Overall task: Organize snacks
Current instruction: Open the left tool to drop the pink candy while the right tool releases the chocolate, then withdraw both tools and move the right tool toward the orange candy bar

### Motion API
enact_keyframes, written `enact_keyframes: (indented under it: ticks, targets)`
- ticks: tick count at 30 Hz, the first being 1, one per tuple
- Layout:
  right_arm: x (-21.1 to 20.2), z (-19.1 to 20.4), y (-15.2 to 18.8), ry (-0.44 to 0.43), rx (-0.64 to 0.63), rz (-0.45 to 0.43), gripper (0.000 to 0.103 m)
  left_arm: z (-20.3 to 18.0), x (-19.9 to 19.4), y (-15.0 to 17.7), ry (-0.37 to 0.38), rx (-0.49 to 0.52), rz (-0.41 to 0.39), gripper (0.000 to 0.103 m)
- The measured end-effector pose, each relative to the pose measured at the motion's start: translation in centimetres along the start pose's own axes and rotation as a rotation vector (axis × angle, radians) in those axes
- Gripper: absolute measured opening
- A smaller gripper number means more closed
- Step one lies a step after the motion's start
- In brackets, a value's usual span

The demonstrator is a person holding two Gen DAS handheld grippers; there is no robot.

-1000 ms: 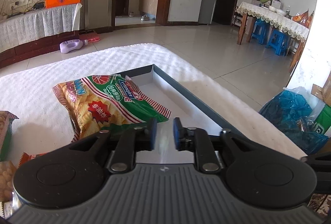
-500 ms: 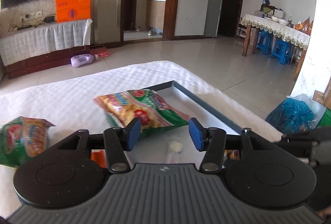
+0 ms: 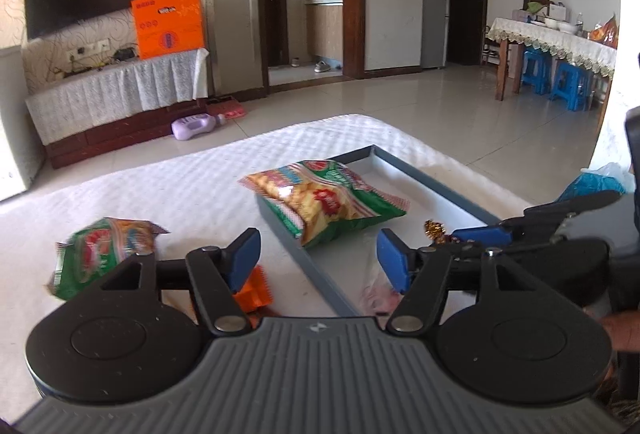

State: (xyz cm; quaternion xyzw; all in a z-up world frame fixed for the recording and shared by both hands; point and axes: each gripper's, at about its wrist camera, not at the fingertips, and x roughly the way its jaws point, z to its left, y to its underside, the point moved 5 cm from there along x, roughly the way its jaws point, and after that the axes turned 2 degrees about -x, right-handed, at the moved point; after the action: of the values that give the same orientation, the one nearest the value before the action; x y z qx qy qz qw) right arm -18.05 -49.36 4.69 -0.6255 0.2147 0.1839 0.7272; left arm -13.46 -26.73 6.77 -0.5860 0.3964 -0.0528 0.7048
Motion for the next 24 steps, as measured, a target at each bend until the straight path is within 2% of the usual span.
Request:
enact_keyframes:
  ticks: [3,4,10,18,24]
  targets:
    - [-0.1,-0.2,0.1,0.006,0.014,0.002,0.027,1.1,-1.1,0.4,-0.026,-0.02,0.004,0.074]
    - [-0.1,-0.2,0.1,0.006,0.017,0.002,0.034,1.5,-1.4,0.6,-0.035,-0.032,0.007,0.074]
    - [-1.2,0.0,0.2,0.005,0.021,-0.034,0.054,3.1,-3.8,1.9,-0.095,-0.065,0.021,0.078]
    - [-3.1,0.5,0.3,-0.013,0.033,-0.074,0.055,8.1,-7.5,2.6,-0.217,-0.145,0.002,0.08]
    - [-4.0,3.6,-0.2,-0.102,-0.022,-0.117,0.055,12.1,-8.7,3.5,-0.285,-0.223,0.022,0.08]
